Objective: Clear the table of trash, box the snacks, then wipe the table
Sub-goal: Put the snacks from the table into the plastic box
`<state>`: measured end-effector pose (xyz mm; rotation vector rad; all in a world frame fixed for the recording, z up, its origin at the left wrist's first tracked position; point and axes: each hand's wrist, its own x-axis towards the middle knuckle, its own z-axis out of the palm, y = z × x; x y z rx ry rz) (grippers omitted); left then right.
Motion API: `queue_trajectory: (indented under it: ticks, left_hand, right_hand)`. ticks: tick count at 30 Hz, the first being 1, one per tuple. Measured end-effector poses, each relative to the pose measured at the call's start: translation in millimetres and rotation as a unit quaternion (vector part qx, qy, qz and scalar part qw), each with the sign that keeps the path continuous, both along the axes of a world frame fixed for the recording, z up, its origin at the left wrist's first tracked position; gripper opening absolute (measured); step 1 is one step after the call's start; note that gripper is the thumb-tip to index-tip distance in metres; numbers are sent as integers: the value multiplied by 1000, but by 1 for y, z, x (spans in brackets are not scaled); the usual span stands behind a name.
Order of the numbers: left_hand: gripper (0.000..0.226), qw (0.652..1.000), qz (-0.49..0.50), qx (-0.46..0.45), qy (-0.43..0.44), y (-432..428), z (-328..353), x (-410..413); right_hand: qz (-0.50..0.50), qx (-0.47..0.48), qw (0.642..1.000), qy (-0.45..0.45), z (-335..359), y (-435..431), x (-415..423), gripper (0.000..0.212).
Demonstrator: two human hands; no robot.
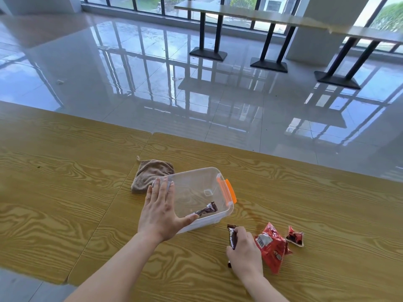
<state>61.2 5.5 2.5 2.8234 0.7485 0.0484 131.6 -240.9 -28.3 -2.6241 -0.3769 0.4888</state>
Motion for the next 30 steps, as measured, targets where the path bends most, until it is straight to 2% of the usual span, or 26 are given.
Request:
queue_trajectory:
  ticks: [5,10,14,20,25,30]
  left_hand:
    - [129,1000,-2,1,1,1,0,0]
    - [131,1000,-3,-1,-9,0,1,0]
    - [130,1000,-1,-4,-11,0,1,0]
    - [129,1000,-1,6,-15,-1,1,-1]
    - [127,1000,-3,11,-19,-1,0,-1]
    - [125,1000,0,13,-9,-1,0,-1]
  right_hand:
    - [-11,81,996,-24,18,-19,4,46]
    - [8,148,981,-124,60,-11,21,47]
    - [81,183,963,-179,95,24,41,43]
    - [237,92,957,-141,99,91,60,49]
    - [285,15,950,-129,79,121,66,33]
    - [296,-18,949,-106,64,125,71,32]
